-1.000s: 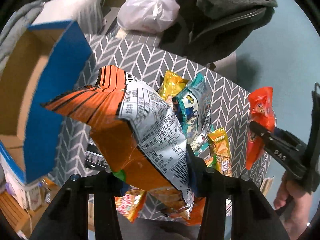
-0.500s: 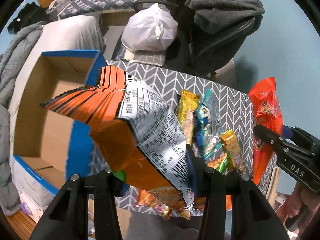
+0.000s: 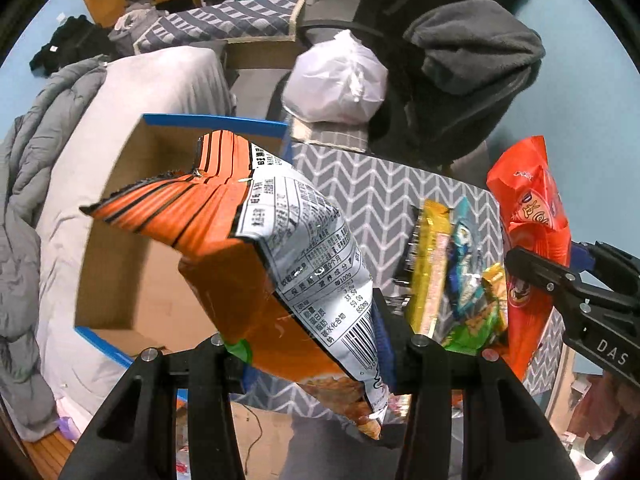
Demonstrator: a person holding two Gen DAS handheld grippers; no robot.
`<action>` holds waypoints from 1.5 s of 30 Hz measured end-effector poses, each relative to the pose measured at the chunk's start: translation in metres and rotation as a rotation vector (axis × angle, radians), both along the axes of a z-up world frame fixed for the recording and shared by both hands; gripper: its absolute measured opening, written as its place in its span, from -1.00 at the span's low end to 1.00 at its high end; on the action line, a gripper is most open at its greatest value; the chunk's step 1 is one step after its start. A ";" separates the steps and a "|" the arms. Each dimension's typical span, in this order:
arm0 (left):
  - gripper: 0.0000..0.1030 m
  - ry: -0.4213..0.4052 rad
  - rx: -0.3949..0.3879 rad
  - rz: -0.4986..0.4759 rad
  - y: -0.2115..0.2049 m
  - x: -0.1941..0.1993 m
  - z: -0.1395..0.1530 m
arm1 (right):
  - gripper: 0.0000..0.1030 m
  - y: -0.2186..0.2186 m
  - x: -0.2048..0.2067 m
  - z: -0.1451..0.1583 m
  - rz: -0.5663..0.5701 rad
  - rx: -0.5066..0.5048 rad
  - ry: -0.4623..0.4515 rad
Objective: Organize snacks
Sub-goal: 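Lift both bags and carry them over the cardboard box, then open both tools to drop the bags into the box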
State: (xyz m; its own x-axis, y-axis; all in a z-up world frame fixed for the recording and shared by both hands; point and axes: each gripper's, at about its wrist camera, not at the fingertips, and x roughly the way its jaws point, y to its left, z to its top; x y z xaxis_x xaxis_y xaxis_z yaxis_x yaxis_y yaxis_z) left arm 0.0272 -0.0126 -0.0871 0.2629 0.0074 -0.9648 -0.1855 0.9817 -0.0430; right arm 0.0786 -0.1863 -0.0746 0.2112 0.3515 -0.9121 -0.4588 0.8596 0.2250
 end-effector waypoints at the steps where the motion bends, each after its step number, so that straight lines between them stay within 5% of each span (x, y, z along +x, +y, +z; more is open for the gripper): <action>1: -0.09 -0.001 0.000 0.002 0.005 -0.002 0.001 | -0.15 0.006 -0.001 0.000 0.006 0.003 -0.001; 21: -0.09 0.035 0.035 0.075 0.110 -0.018 -0.023 | -0.14 0.154 0.003 -0.022 0.144 0.057 0.053; 38: -0.09 0.108 0.085 0.064 0.174 -0.016 -0.066 | -0.13 0.255 0.010 -0.072 0.192 0.037 0.173; 44: -0.07 0.111 0.106 0.049 0.179 -0.017 -0.072 | 0.02 0.261 0.013 -0.078 0.153 0.022 0.199; 45: -0.07 0.112 0.111 0.049 0.179 -0.018 -0.073 | 0.18 0.261 0.013 -0.078 0.151 0.019 0.199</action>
State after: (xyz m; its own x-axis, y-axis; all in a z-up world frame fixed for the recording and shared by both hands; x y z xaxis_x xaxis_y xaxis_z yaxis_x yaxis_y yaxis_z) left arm 0.0094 0.1668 -0.1603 0.1508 0.1259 -0.9805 -0.2307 0.9690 0.0890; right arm 0.0918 0.0748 -0.1530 -0.0279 0.3832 -0.9232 -0.5268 0.7793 0.3394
